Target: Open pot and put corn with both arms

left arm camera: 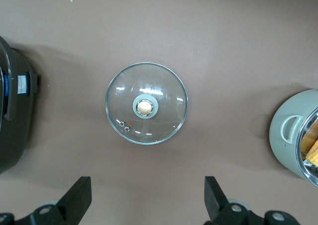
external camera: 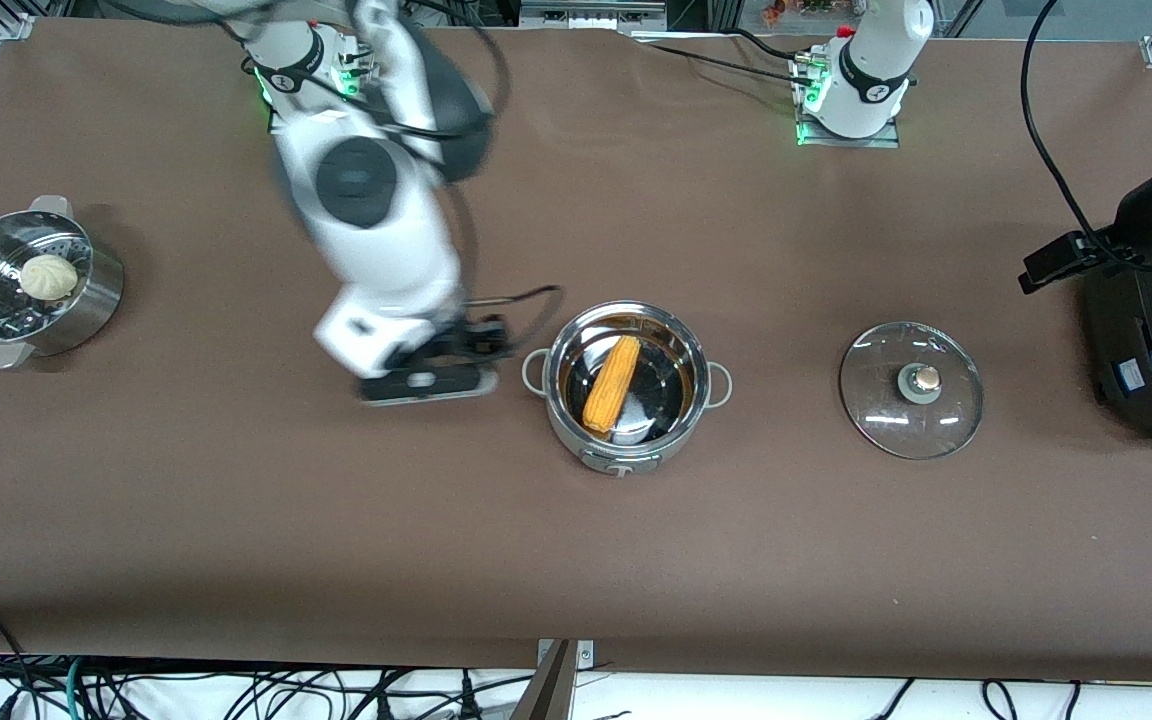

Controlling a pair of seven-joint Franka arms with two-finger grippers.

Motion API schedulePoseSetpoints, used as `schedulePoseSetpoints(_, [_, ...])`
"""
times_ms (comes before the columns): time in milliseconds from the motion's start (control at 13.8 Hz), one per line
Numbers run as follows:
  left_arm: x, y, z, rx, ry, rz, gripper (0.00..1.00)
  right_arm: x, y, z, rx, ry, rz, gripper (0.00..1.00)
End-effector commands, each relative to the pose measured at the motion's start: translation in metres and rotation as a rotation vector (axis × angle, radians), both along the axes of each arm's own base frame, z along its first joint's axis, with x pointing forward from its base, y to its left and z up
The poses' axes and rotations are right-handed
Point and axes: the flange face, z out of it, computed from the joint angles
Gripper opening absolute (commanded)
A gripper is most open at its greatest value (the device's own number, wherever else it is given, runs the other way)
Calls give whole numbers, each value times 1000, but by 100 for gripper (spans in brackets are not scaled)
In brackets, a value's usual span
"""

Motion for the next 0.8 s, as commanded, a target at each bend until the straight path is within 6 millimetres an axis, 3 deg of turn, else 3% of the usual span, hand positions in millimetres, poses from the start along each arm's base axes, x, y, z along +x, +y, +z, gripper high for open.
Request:
schedulePoseSetpoints(0, [4, 3, 11, 1, -11, 14, 100, 14, -128, 27, 56, 92, -4, 100])
schedulePoseSetpoints(72, [6, 2, 16, 3, -22, 14, 100, 13, -156, 38, 53, 108, 3, 100])
schedulePoseSetpoints(145, [5, 2, 18, 1, -25, 14, 100, 10, -172, 43, 48, 116, 5, 100])
schedulePoseSetpoints(434, [4, 11, 17, -9, -14, 33, 100, -13, -292, 54, 90, 66, -167, 100])
schedulePoseSetpoints(578, [1, 14, 13, -7, 16, 31, 100, -45, -315, 66, 112, 46, -201, 100])
schedulePoseSetpoints(723, [1, 20, 24, -7, 0, 51, 100, -61, -311, 81, 97, 40, -171, 100])
